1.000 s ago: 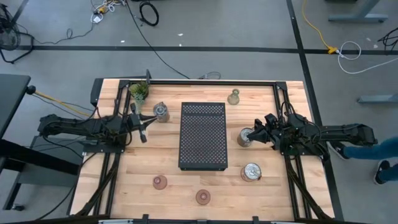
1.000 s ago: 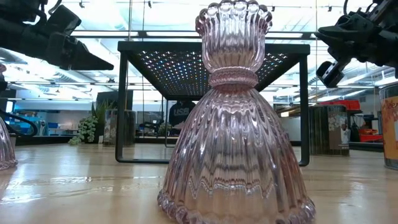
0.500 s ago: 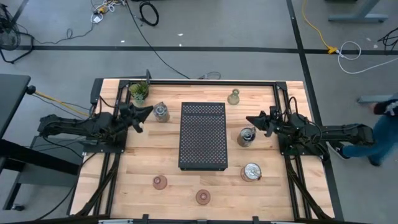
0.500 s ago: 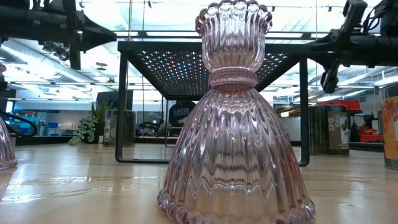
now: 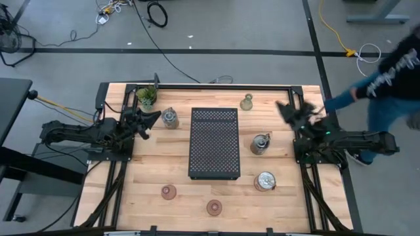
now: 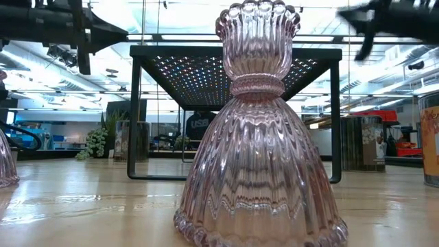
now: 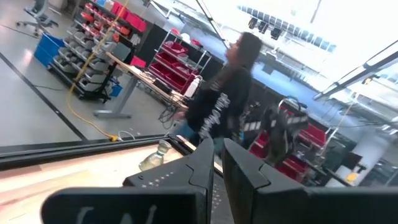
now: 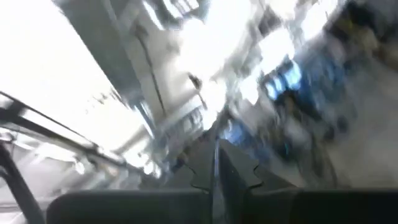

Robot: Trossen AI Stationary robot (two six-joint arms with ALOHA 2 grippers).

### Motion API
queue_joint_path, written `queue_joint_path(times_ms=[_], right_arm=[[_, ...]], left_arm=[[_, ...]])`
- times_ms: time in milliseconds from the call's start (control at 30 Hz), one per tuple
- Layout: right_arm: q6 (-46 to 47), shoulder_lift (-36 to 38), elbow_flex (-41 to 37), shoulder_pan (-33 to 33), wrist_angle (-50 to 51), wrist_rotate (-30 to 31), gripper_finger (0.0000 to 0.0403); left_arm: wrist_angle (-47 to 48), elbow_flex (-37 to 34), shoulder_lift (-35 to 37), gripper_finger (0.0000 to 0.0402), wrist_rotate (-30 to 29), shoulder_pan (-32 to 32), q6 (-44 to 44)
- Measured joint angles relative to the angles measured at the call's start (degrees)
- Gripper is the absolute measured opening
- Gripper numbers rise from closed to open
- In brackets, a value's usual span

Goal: Pick & Place candle stick holders
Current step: Put the green glass candle holder on the shelf

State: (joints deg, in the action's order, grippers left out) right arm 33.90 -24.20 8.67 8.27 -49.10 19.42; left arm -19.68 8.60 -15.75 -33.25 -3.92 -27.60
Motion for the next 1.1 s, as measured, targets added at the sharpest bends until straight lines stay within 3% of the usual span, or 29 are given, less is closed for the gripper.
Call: queue_joint_path(times_ms=[67,133,267,400,500,667,800,933,1100], right_arm=[[-6.2,-0.8,7.2,0.3,10.6,-1.9,0.0025],[-9.4,-2.5,16.4,0.6,31.7,-1.6,0.0025],[-17.3,-10.5,34.8,2.1,65.2,7.7,0.0032],[-21.4,-18.8,42.9,4.9,89.2,16.8,0.0055],[-21.7,-22.0,43.1,6.7,94.3,20.2,0.0071],[-27.5,-27.5,42.3,6.8,94.6,13.2,0.0072],[-25.9,-31.1,42.4,7.8,91.4,13.4,0.0062],[-23.9,-34.3,42.3,12.3,91.5,7.2,0.0070],[-25.2,-37.0,38.6,17.4,87.3,-0.3,0.0109]], left_arm=[[0.1,0.0,-0.1,0.0037,0.0,0.0,-0.5],[0.1,0.0,-0.4,0.0037,-1.2,0.0,0.1],[0.1,0.0,-0.4,0.0037,-3.6,0.0,-1.6],[0.2,0.0,-0.4,0.0037,-3.6,0.0,-1.8],[0.2,0.0,-0.4,0.0037,-3.6,0.0,-1.7],[0.2,0.0,-0.4,0.0037,-3.5,0.0,-1.8],[0.2,0.0,-0.4,0.0037,-2.8,0.0,-1.7],[0.2,0.0,-0.4,0.0037,-2.7,0.0,-1.7],[0.3,0.0,-0.4,0.0037,-2.7,0.0,-1.7]])
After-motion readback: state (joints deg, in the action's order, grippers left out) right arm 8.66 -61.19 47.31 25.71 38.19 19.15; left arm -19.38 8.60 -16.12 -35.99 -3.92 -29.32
